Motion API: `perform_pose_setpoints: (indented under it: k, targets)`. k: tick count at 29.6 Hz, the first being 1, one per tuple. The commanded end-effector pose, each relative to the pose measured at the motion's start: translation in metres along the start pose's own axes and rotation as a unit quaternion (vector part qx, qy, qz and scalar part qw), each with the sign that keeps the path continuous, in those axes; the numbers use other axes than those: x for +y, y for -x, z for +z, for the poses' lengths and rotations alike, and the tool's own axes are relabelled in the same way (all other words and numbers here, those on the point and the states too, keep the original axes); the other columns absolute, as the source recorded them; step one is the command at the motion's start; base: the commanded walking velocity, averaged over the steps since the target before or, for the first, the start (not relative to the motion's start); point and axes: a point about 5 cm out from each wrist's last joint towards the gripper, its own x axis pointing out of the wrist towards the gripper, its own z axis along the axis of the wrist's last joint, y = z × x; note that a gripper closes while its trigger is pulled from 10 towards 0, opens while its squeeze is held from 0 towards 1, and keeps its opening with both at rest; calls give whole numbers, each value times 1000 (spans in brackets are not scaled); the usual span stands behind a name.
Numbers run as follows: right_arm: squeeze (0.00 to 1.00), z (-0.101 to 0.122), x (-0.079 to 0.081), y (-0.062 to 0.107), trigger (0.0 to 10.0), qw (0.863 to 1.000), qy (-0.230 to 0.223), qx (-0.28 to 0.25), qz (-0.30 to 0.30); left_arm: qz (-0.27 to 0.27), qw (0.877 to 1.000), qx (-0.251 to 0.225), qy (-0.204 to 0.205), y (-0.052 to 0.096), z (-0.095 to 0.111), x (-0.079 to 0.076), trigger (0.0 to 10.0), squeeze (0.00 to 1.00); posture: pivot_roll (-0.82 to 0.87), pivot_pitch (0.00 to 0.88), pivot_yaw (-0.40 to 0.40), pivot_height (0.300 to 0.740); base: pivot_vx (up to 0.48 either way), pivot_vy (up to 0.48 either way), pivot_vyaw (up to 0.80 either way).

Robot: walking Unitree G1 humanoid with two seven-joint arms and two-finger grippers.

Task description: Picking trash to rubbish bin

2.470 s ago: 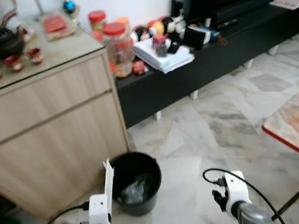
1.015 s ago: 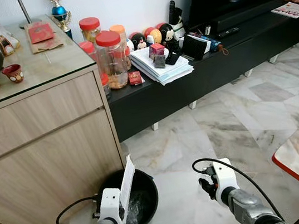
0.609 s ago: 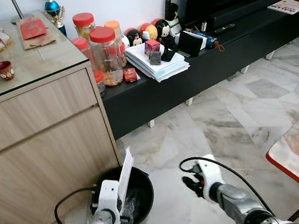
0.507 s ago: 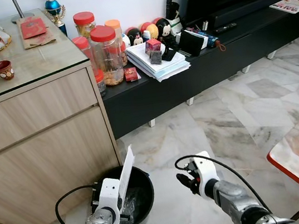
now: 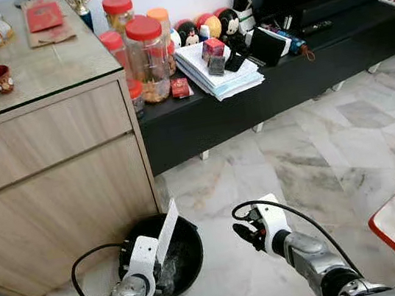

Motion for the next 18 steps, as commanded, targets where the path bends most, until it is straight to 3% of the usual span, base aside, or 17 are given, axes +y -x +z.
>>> perform_pose_setpoints:
  k: [1, 8, 9, 10, 11, 18]
  targets:
    - [0, -2, -4, 3, 10000, 1000, 5, 2, -3, 1, 1000, 11, -6, 0, -3, -1, 10000, 1000, -52, 145, -142, 740, 0, 0, 0]
    - [0, -2, -5, 3, 10000, 1000, -1, -2, -8, 5, 1000, 12, -13, 0, -3, -1, 10000, 1000, -51, 142, -144, 740, 0, 0, 0]
    - [0, -4, -6, 4, 10000, 1000, -4, 1, -13, 7, 1000, 11, -22, 0, -3, -1, 10000, 176, -44, 136, -141, 740, 0, 0, 0]
    - [0, -5, -7, 5, 10000, 1000, -5, 2, -14, 8, 1000, 10, -25, 0, -3, -2, 10000, 176, -44, 136, -141, 740, 0, 0, 0]
    - [0, -6, -8, 5, 10000, 1000, -6, 4, -18, 9, 1000, 10, -24, 0, -3, -2, 10000, 0, -43, 134, -138, 740, 0, 0, 0]
    - [0, -27, -23, 17, 10000, 995, -34, 22, -87, 33, 999, 4, 19, 2, -12, -2, 10000, 0, -21, 107, -123, 740, 0, 0, 0]
